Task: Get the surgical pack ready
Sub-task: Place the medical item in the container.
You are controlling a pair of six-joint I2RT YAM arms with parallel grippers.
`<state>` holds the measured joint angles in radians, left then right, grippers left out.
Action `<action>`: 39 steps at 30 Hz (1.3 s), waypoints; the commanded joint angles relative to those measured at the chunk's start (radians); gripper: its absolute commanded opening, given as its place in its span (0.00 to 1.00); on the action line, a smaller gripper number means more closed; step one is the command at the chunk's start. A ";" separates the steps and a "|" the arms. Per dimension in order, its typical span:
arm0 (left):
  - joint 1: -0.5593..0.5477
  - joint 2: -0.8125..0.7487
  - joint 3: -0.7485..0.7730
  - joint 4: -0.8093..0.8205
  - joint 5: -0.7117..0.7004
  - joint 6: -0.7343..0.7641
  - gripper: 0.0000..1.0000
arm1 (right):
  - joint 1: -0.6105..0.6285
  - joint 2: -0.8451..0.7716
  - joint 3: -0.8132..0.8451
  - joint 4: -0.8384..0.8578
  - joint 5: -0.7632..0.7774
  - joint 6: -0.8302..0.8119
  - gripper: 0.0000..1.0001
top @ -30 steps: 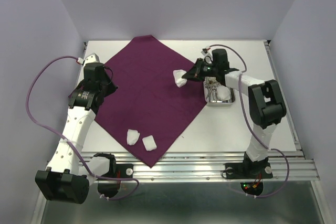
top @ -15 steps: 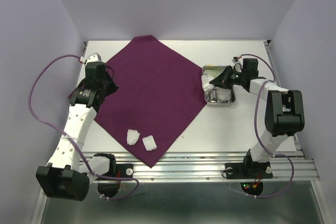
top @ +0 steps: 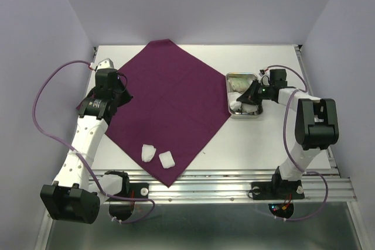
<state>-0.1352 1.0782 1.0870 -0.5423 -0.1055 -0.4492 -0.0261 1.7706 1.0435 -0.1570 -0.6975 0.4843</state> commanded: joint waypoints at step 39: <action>0.006 0.009 -0.015 0.077 0.090 -0.008 0.14 | 0.043 0.013 0.020 0.092 0.033 0.051 0.04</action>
<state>-0.1352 1.0927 1.0809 -0.4969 -0.0311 -0.4541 0.0059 1.7367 1.0649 -0.1837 -0.6136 0.4957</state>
